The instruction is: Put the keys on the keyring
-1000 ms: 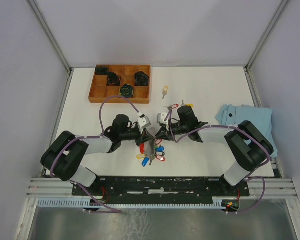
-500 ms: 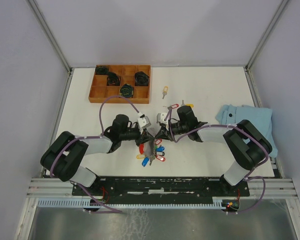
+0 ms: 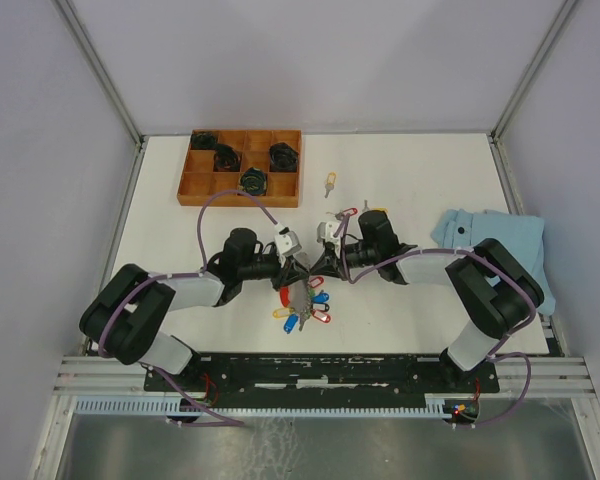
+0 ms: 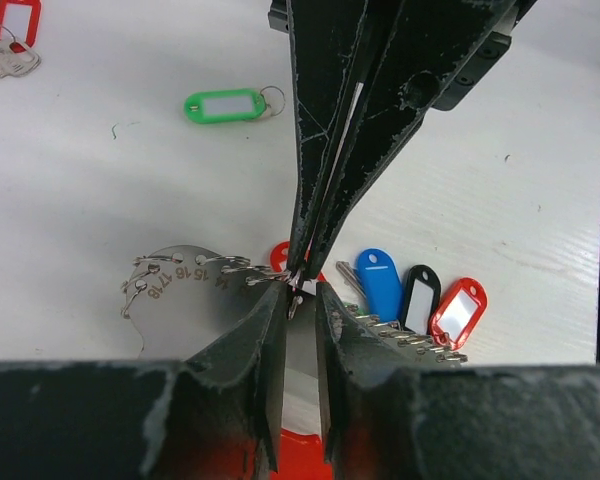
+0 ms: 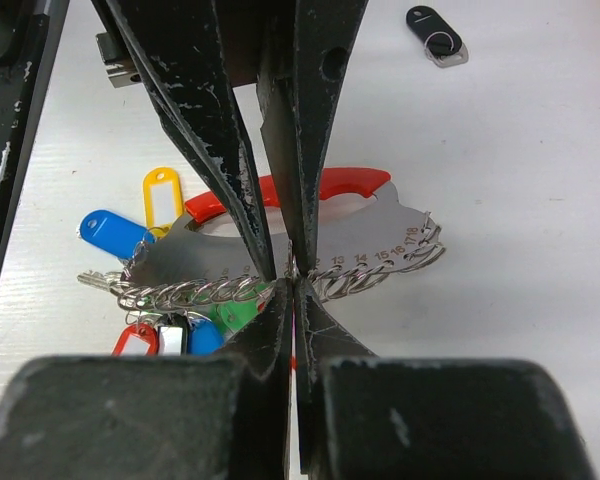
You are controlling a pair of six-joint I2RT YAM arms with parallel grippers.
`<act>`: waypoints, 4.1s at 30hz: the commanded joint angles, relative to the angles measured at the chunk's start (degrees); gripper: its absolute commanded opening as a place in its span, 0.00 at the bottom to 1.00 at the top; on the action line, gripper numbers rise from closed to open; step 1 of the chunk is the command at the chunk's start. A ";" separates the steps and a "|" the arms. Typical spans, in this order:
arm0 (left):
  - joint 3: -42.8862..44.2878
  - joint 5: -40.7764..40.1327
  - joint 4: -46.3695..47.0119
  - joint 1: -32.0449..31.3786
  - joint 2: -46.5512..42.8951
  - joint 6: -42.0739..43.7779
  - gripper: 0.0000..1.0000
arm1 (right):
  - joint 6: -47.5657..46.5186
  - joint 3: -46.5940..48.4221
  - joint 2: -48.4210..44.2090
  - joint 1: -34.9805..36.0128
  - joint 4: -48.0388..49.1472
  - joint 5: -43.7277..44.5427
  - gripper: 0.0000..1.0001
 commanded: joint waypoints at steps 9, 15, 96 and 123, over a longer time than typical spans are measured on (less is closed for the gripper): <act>-0.45 5.22 5.95 2.38 0.90 -0.96 0.29 | 2.15 -1.10 1.38 -1.42 8.41 -4.56 0.01; -0.20 5.41 5.48 2.54 1.91 -0.17 0.29 | 1.96 -1.10 2.11 -1.41 8.50 -4.96 0.01; 4.53 -20.98 -7.44 2.51 -4.45 -17.78 0.03 | 52.92 12.29 -1.04 -3.43 -38.08 51.44 0.43; 5.49 -19.42 -8.32 2.47 -2.53 -16.38 0.03 | 51.30 12.00 -3.74 -5.04 -37.37 45.01 0.01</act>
